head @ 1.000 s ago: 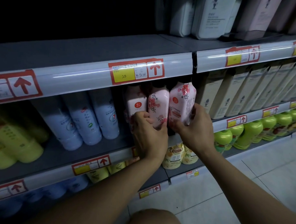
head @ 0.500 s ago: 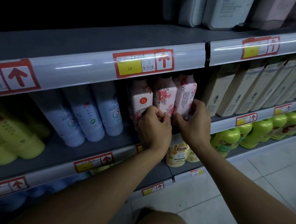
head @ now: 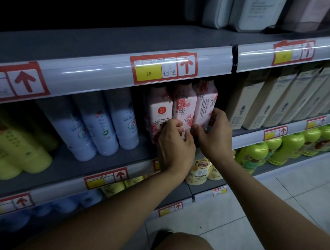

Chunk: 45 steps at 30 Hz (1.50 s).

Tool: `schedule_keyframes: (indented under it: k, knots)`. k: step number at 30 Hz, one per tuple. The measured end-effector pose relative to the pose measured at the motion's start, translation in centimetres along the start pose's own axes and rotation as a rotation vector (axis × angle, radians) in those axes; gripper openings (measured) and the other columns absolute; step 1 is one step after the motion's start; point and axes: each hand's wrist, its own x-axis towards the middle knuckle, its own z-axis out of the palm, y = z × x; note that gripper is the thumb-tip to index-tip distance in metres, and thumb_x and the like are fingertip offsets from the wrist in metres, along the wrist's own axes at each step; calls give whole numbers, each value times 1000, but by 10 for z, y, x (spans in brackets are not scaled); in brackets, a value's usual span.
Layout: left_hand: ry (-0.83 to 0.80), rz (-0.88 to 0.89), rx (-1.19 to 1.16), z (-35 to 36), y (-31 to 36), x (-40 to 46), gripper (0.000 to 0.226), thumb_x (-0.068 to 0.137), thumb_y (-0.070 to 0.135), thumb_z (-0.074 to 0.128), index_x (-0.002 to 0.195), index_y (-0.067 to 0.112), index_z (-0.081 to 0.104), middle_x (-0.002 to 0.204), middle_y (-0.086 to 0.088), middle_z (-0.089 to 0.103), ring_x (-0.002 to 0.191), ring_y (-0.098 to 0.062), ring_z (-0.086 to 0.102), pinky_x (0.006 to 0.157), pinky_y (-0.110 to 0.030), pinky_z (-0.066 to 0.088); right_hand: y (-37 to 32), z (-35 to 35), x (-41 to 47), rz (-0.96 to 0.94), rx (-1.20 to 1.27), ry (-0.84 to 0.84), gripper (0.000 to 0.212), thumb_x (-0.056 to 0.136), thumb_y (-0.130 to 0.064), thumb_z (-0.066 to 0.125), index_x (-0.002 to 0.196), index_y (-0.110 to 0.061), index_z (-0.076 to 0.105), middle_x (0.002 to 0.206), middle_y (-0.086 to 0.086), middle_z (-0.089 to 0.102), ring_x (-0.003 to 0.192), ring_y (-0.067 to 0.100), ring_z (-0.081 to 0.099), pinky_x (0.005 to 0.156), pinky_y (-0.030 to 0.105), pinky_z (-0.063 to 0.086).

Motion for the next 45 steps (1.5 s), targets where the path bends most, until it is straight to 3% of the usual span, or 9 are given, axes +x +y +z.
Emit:
schedule_keyframes:
  k: [9,15,19,21,27,32,36,42,45]
  knots:
    - [-142,-18,6,-12,0,-6,34,94,20,71,124,18,55,123,3,63,113,-14,60,95,-29,52,-7,4,0,32,-14,23,58,80,-28,79,128,-18,50,121,6,61,111,29,60,89,53,54]
    - [-367,-17,-29,-36,-4,-19,40,95,20,65,132,29,55,132,10,61,120,-10,58,100,-33,53,-14,3,-8,59,-61,-3,65,79,-34,75,136,-21,47,124,7,60,114,31,60,90,52,56]
    - [-422,57,-31,-72,-14,-26,39,95,15,66,131,29,60,130,13,63,114,-3,60,97,-28,56,-27,5,-29,79,-66,-16,74,81,-23,79,143,-7,42,133,17,51,123,27,43,96,44,50]
    - [-406,97,3,-94,-22,-28,40,95,14,66,131,29,60,128,14,62,111,-2,61,93,-28,57,-37,7,-44,70,-69,-19,71,84,-19,76,144,-2,40,137,19,46,123,28,37,95,44,49]
    - [-304,90,66,-170,-54,-24,41,91,13,67,129,28,63,120,13,62,102,-2,61,90,-32,57,-80,13,-82,-45,-132,-154,51,82,-17,76,128,-8,54,118,14,56,109,35,58,89,50,53]
    - [-183,75,105,-240,-72,-16,38,83,21,62,120,26,68,113,11,67,93,-6,66,85,-32,56,-134,26,-108,-169,-162,-280,34,76,-14,78,105,-9,61,100,11,57,92,37,60,79,38,49]
    - [-135,44,123,-293,-89,-13,37,81,19,64,117,29,68,108,13,68,88,-3,66,82,-29,54,-174,39,-127,-294,-161,-421,36,78,-19,76,112,-16,65,104,4,59,94,29,64,80,39,56]
    - [-45,-3,150,-377,-120,-12,30,84,16,66,109,33,66,107,17,65,89,2,66,81,-28,54,-239,66,-162,-402,-126,-494,29,76,-31,66,104,-25,66,94,-5,58,88,23,65,77,41,57]
    - [8,-45,161,-418,-138,-12,23,86,16,65,102,32,65,103,15,65,90,2,65,79,-28,55,-274,92,-190,-463,-63,-580,27,76,-33,65,102,-28,65,92,-12,54,81,14,62,75,35,55]
